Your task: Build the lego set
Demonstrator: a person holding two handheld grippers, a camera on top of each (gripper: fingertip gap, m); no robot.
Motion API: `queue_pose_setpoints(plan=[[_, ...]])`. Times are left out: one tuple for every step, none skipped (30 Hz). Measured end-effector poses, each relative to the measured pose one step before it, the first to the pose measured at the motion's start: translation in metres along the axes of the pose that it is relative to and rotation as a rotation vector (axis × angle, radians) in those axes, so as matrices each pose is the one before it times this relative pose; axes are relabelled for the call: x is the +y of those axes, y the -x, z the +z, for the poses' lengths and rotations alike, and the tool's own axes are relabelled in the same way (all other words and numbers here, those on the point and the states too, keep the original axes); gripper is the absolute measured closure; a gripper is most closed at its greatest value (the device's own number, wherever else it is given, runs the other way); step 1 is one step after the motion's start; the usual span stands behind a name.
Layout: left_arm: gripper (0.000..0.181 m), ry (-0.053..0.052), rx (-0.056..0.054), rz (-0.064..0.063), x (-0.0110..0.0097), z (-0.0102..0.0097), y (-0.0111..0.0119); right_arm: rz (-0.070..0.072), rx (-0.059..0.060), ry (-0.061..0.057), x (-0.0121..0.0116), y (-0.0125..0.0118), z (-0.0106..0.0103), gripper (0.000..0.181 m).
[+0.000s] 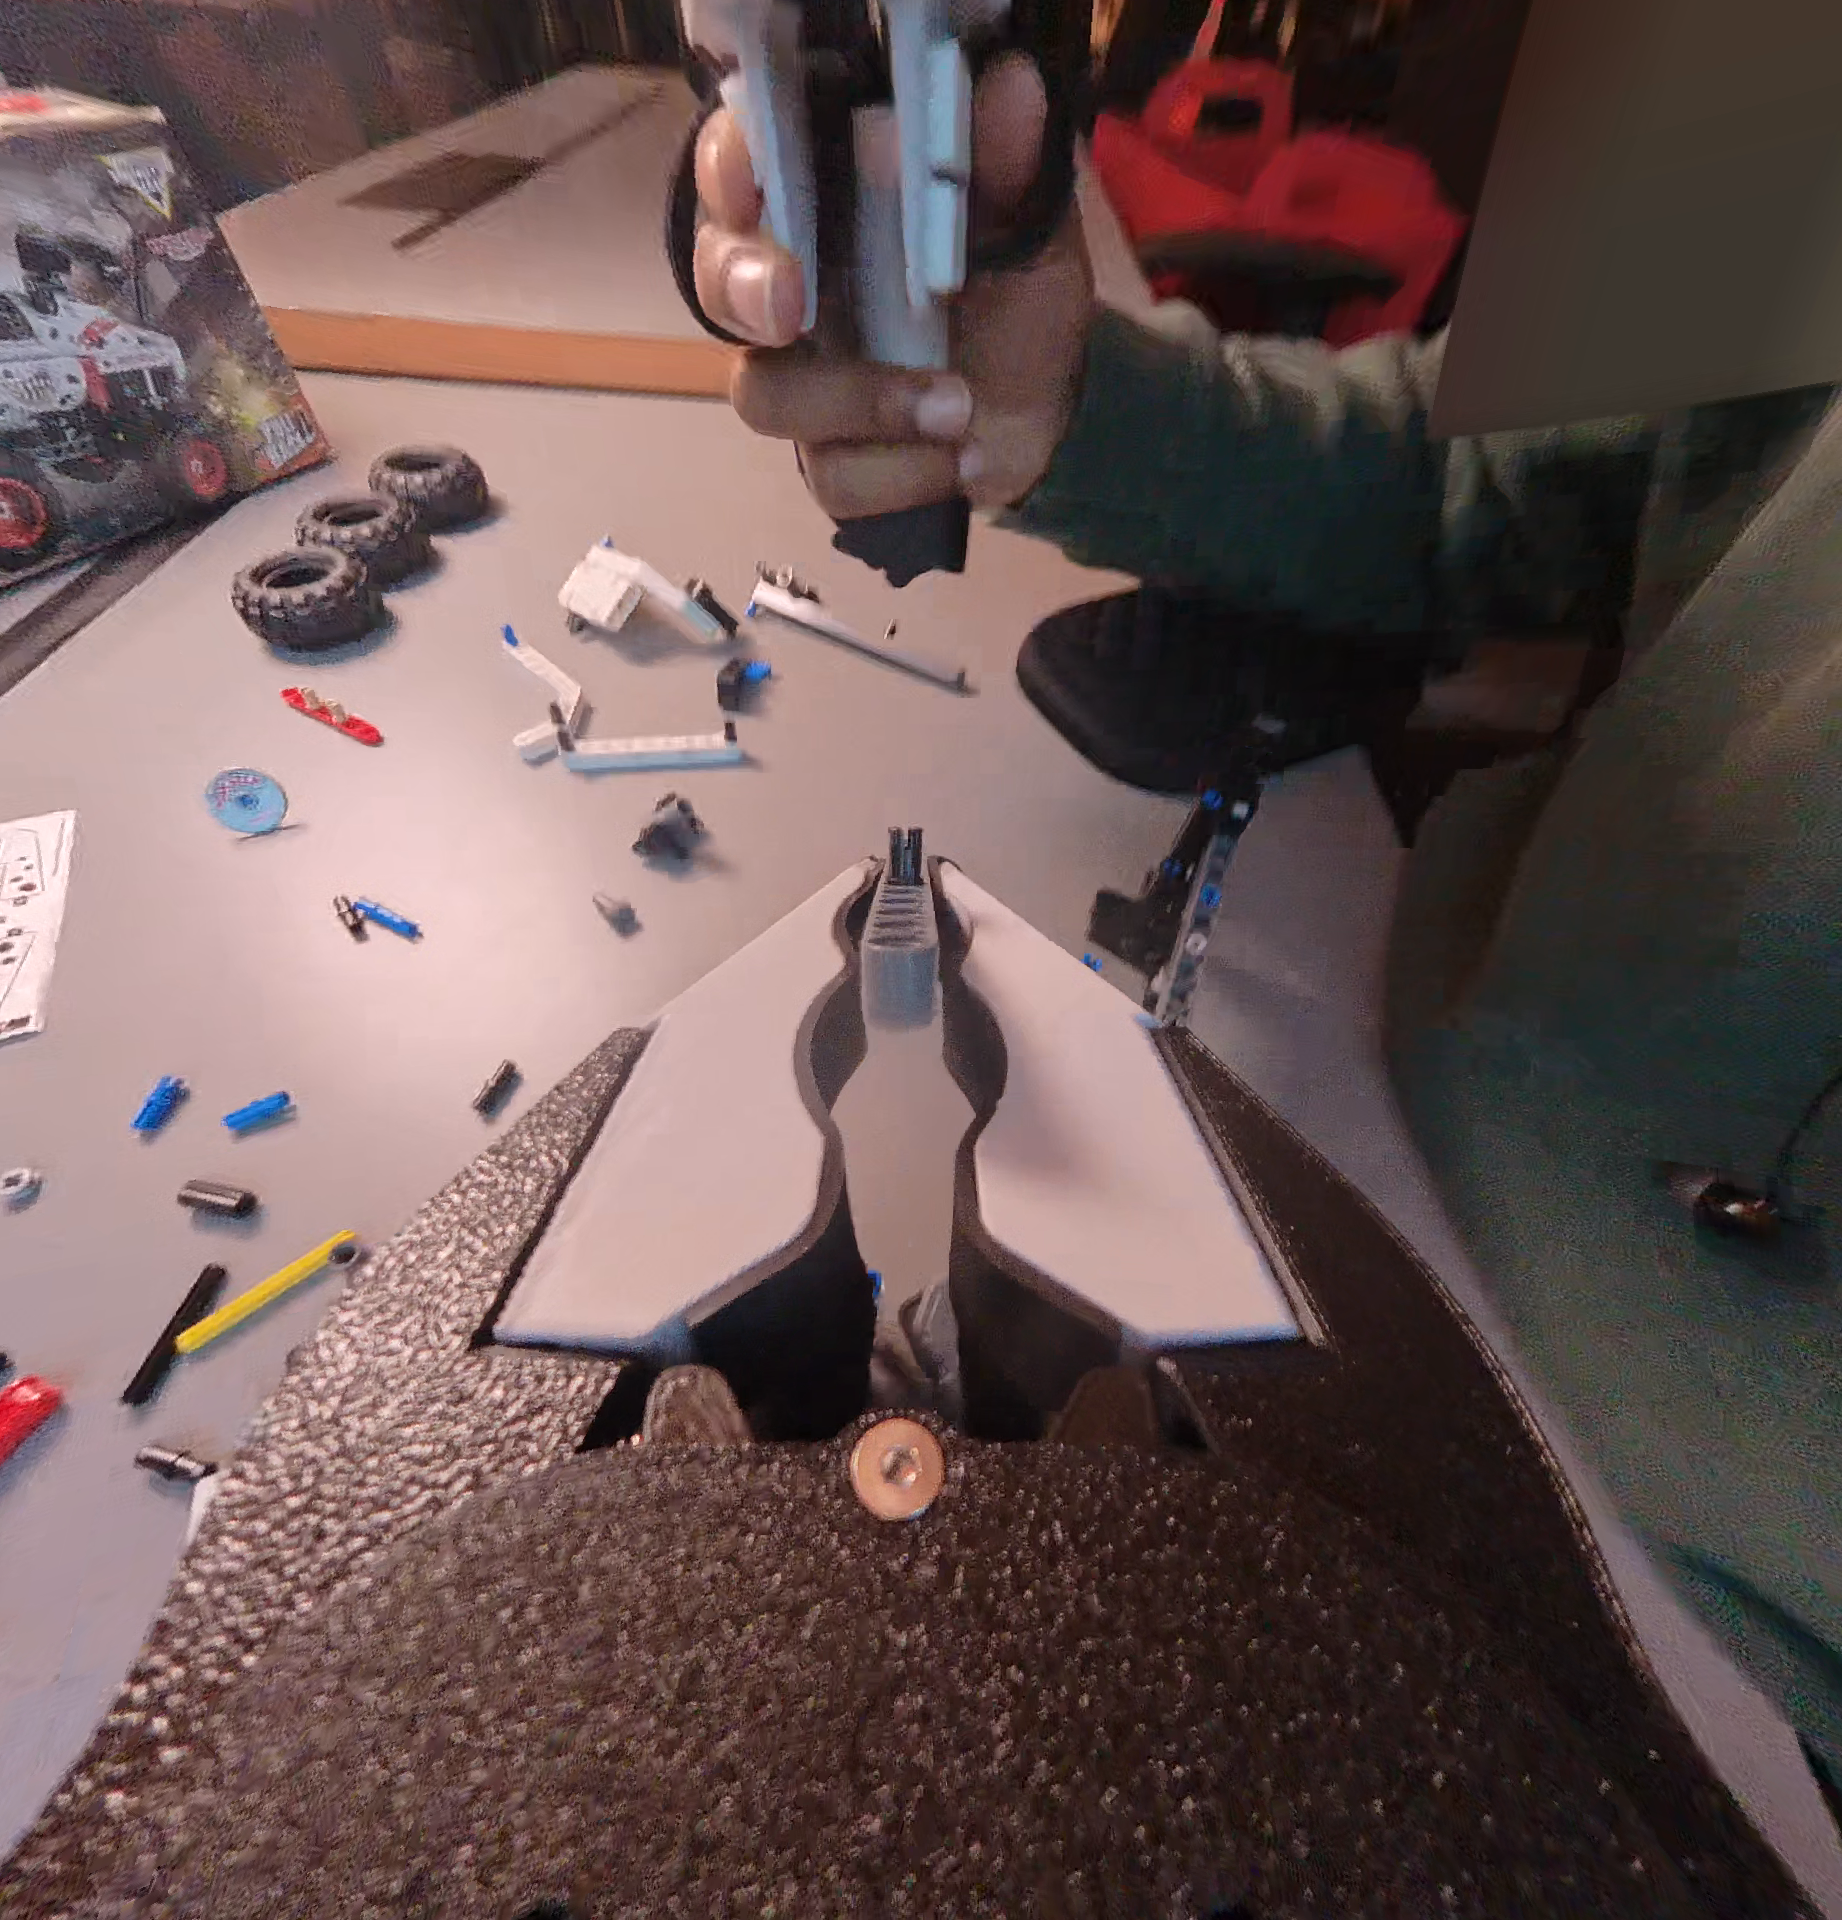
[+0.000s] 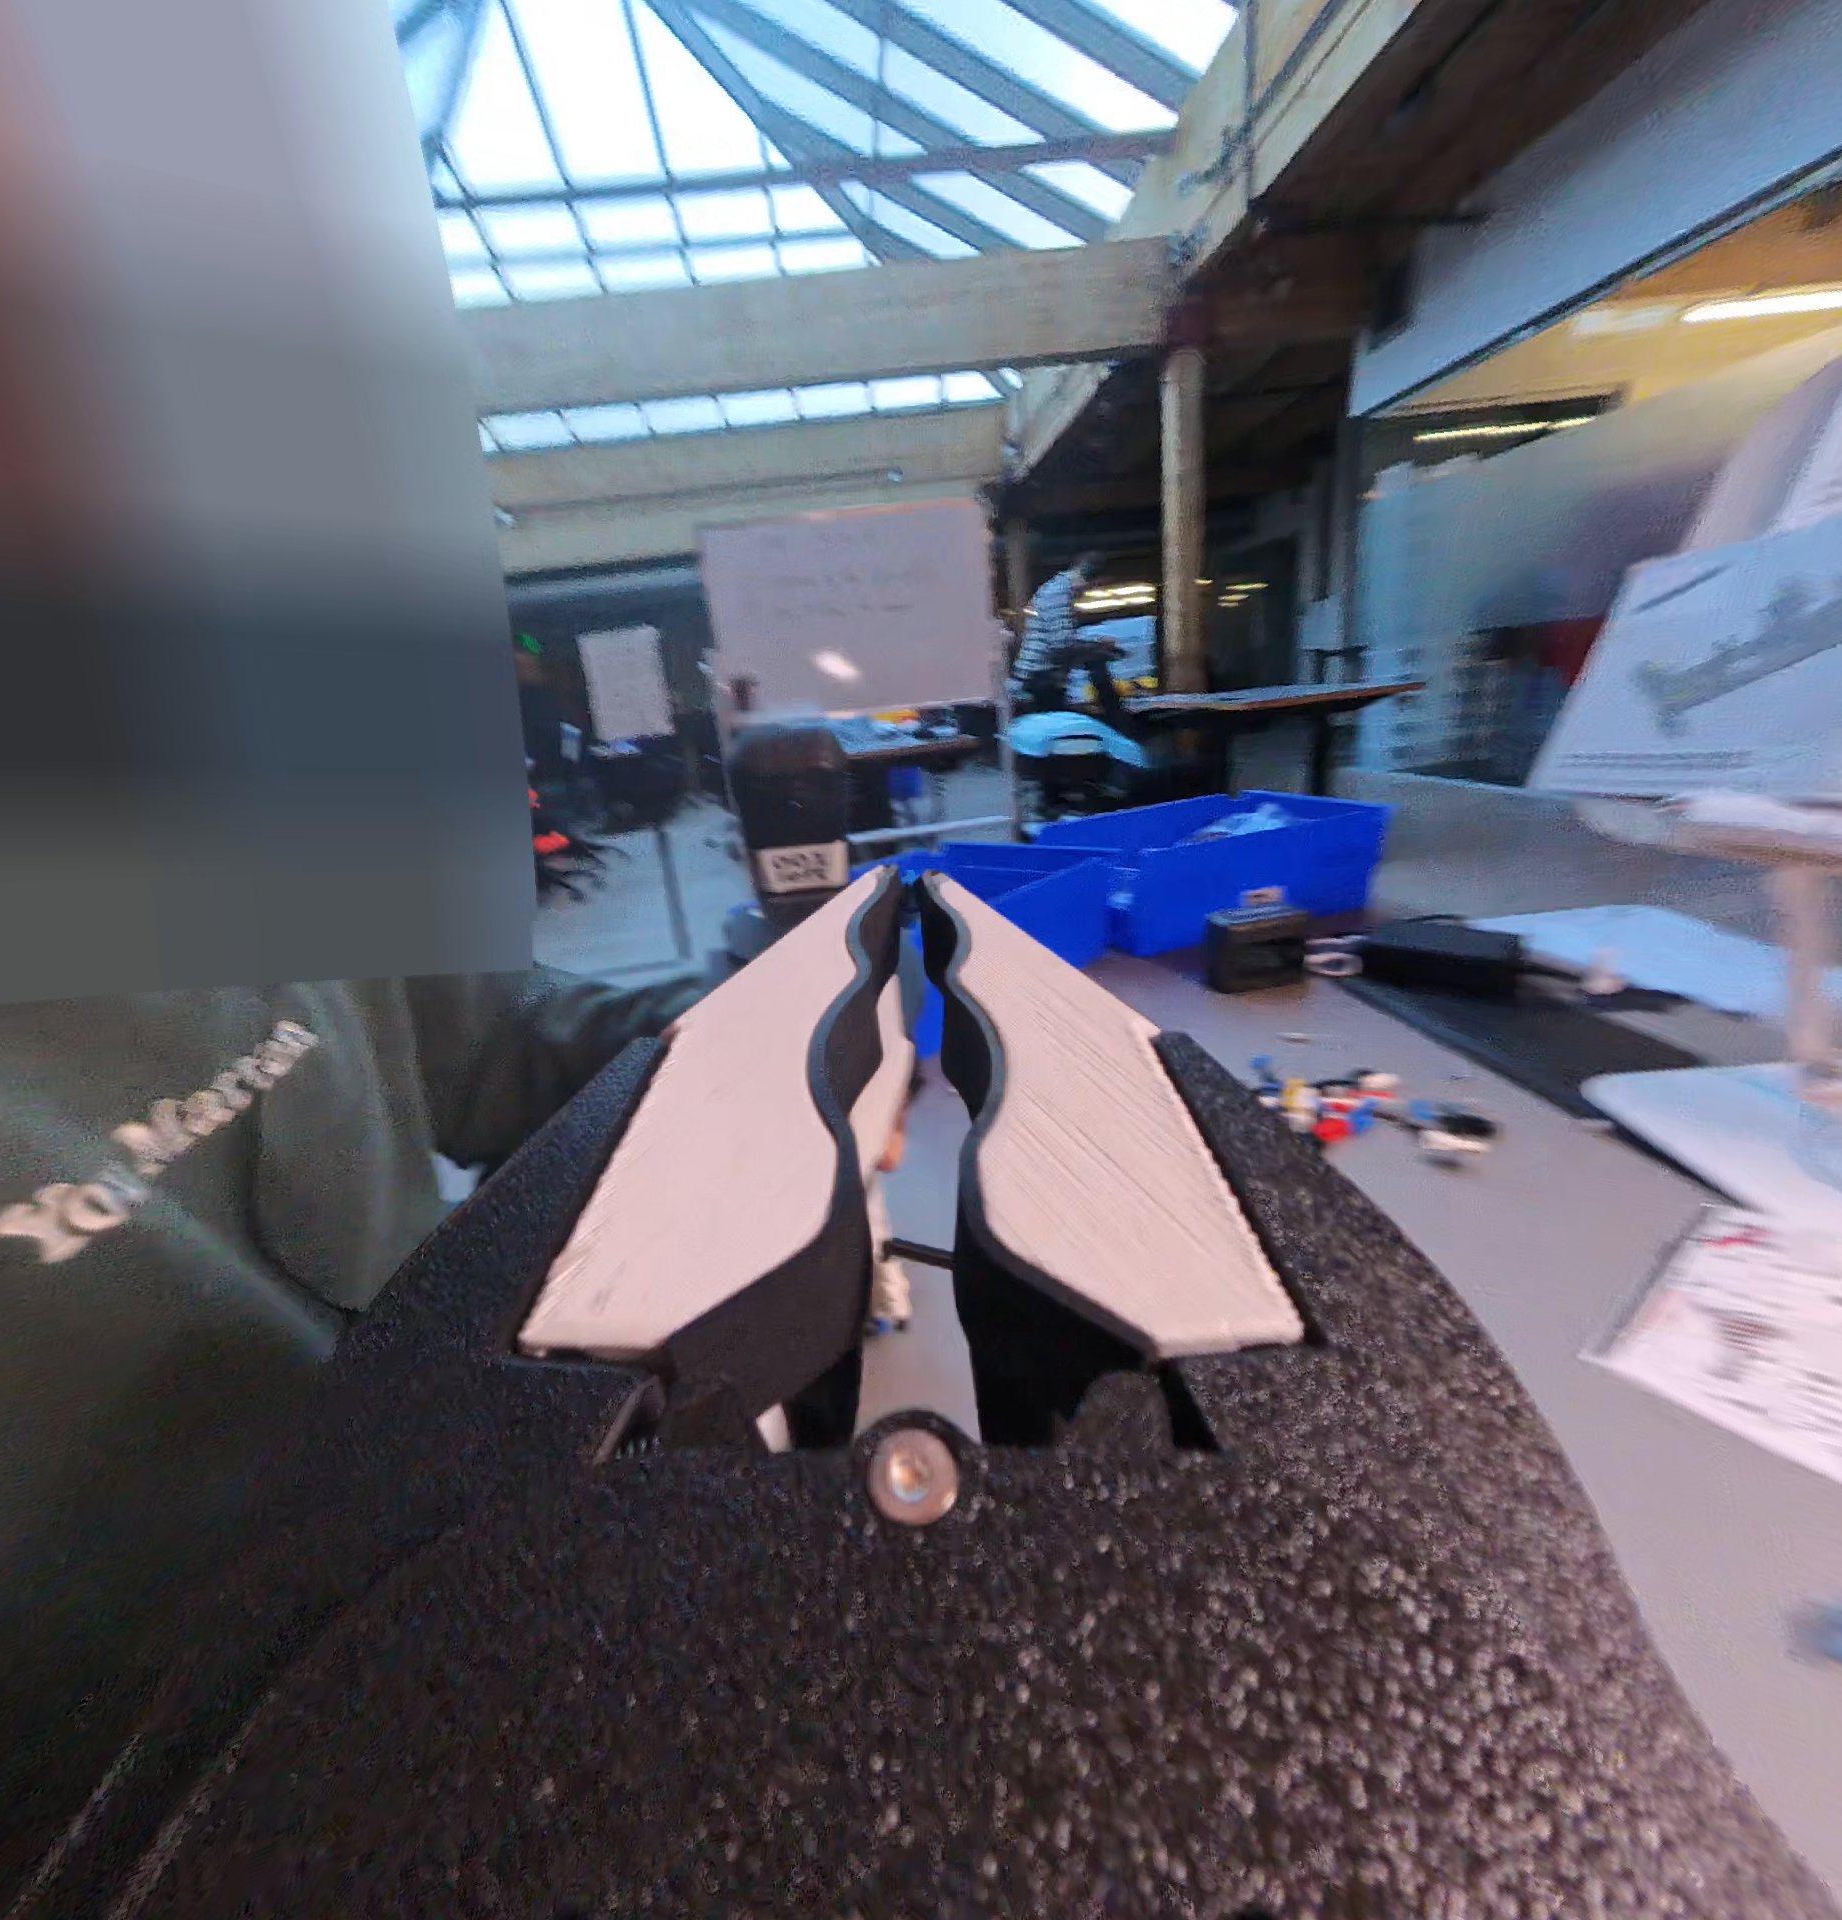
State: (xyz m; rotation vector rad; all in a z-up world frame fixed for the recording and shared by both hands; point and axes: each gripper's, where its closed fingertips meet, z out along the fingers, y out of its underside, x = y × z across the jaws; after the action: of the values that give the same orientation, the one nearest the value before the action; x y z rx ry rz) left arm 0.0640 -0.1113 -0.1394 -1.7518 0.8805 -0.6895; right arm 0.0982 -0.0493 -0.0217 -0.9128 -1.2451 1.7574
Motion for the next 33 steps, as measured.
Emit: queue_pose_setpoints(plan=[[0.174, -0.0429, -0.0083, -0.0026, -0.01215, -0.00488, 0.00252, -0.0579, 0.0597, 0.0058, -0.01033, -0.00721, -0.00965, 0.179], [0.173, -0.0232, -0.0262, 0.0200, -0.01133, -0.00470, 0.00579, -0.0125, 0.0395, -0.0067, -0.00853, -0.00766, -0.00962, 0.179], [0.174, -0.0132, -0.0068, -0.0058, -0.00745, -0.00285, 0.00490, -0.0191, 0.0469, 0.0287, -0.00080, -0.01017, -0.00928, 0.178], [0.174, 0.0009, -0.0130, -0.0132, -0.00120, -0.00136, 0.00580, -0.0375, 0.0742, 0.0648, 0.00722, -0.01498, -0.00872, 0.178], [0.174, 0.0144, -0.0146, -0.0162, 0.00555, -0.00017, 0.00584, -0.0540, 0.0767, 0.0978, 0.01564, -0.01573, -0.00644, 0.178], [0.174, 0.0110, -0.0085, -0.0312, 0.00844, 0.00061, 0.00508, -0.0355, 0.0362, 0.1260, 0.02384, -0.00933, -0.00219, 0.178], [0.173, -0.0053, -0.0017, -0.0461, 0.00753, 0.00101, 0.00437, -0.0173, 0.0086, 0.1328, 0.02782, -0.00350, 0.00310, 0.178], [0.173, -0.0132, 0.0069, -0.0489, 0.00551, 0.00085, 0.00317, -0.0256, 0.0095, 0.1217, 0.02783, -0.00093, 0.00804, 0.178], [0.173, -0.0145, 0.0032, -0.0370, 0.00274, 0.00059, 0.00310, -0.0334, -0.0168, 0.1205, 0.02699, 0.00611, 0.01192, 0.178], [0.174, -0.0132, 0.0025, -0.0210, 0.00022, -0.00005, 0.00244, -0.0366, -0.0380, 0.1098, 0.02218, 0.01137, 0.01363, 0.178], [0.173, -0.0110, 0.0042, -0.0119, -0.00126, -0.00066, 0.00153, -0.0405, -0.0238, 0.0860, 0.01519, 0.00910, 0.01259, 0.177], [0.173, -0.0110, -0.0010, -0.0099, -0.00153, -0.00114, 0.00201, -0.0385, -0.0118, 0.0790, 0.01204, 0.00620, 0.00992, 0.177], [0.173, -0.0066, -0.0033, -0.0102, -0.00004, -0.00130, 0.00231, -0.0325, -0.0045, 0.0552, 0.00778, 0.00383, 0.00712, 0.177], [0.173, -0.0017, -0.0055, -0.0101, 0.00134, -0.00103, 0.00258, -0.0172, -0.0027, 0.0225, 0.00298, 0.00280, 0.00510, 0.177], [0.173, 0.0010, -0.0042, -0.0078, 0.00231, -0.00070, 0.00228, -0.0066, -0.0123, 0.0120, 0.00139, 0.00374, 0.00388, 0.177], [0.173, 0.0024, -0.0005, -0.0062, 0.00210, -0.00028, 0.00170, -0.0068, 0.0025, 0.0118, 0.00129, 0.00125, 0.00291, 0.177], [0.174, 0.0023, 0.0015, -0.0052, 0.00159, -0.00009, 0.00124, -0.0097, 0.0183, 0.0051, -0.00019, -0.00115, 0.00214, 0.177], [0.174, 0.0023, 0.0006, -0.0047, 0.00123, 0.00020, 0.00128, -0.0091, 0.0055, -0.0008, -0.00160, 0.00077, 0.00125, 0.177], [0.174, 0.0010, 0.0004, -0.0035, 0.00093, 0.00021, 0.00112, -0.0075, 0.0046, 0.0026, -0.00110, 0.00068, 0.00134, 0.177], [0.174, 0.0004, 0.0010, -0.0042, 0.00083, 0.00025, 0.00070, -0.0064, 0.0063, 0.0069, -0.00005, 0.00005, 0.00130, 0.177], [0.174, 0.0003, 0.0014, -0.0037, 0.00069, 0.00010, 0.00048, -0.0063, 0.0009, 0.0086, 0.00101, 0.00062, 0.00133, 0.174], [0.174, 0.0000, 0.0000, -0.0031, 0.00063, 0.00005, 0.00048, 0.0018, 0.0077, -0.0066, -0.00071, -0.00108, 0.00032, 0.164], [0.174, -0.0019, -0.0019, -0.0022, 0.00021, -0.00028, 0.00058, 0.0145, 0.0064, -0.0222, -0.00294, -0.00240, -0.00185, 0.157], [0.174, -0.0023, -0.0012, -0.0016, -0.00022, -0.00033, 0.00041, 0.0252, 0.0027, -0.0411, -0.00611, -0.00334, -0.00481, 0.153], [0.174, -0.0028, -0.0018, -0.0010, -0.00050, -0.00064, 0.00043, 0.0341, -0.0025, -0.0681, -0.01058, -0.00362, -0.00793, 0.148], [0.174, -0.0036, -0.0034, -0.0010, -0.00071, -0.00060, 0.00063, 0.0401, -0.0090, -0.0857, -0.01384, -0.00314, -0.01007, 0.148], [0.174, -0.0047, -0.0049, -0.0022, -0.00092, -0.00076, 0.00109, 0.0407, 0.0003, -0.0807, -0.01349, -0.00429, -0.00992, 0.149], [0.174, -0.0044, -0.0021, -0.0039, -0.00069, -0.00066, 0.00088, 0.0309, 0.0110, -0.0564, -0.00955, -0.00517, -0.00795, 0.151], [0.174, -0.0025, 0.0020, -0.0059, -0.00045, -0.00074, 0.00054, 0.0158, 0.0141, -0.0233, -0.00375, -0.00443, -0.00479, 0.153], [0.174, -0.0046, -0.0002, -0.0063, -0.00067, -0.00065, 0.00091, 0.0010, 0.0163, 0.0084, 0.00214, -0.00342, -0.00114, 0.155], [0.174, -0.0045, 0.0015, -0.0069, -0.00040, -0.00067, 0.00080, -0.0118, 0.0157, 0.0358, 0.00731, -0.00210, 0.00249, 0.155], [0.174, -0.0012, 0.0022, -0.0079, 0.00016, -0.00038, 0.00062, -0.0236, 0.0136, 0.0606, 0.01127, -0.00032, 0.00505, 0.155], [0.174, -0.0020, -0.0023, -0.0040, 0.00008, -0.00031, 0.00110, -0.0365, 0.0116, 0.0707, 0.01220, 0.00109, 0.00658, 0.155]])
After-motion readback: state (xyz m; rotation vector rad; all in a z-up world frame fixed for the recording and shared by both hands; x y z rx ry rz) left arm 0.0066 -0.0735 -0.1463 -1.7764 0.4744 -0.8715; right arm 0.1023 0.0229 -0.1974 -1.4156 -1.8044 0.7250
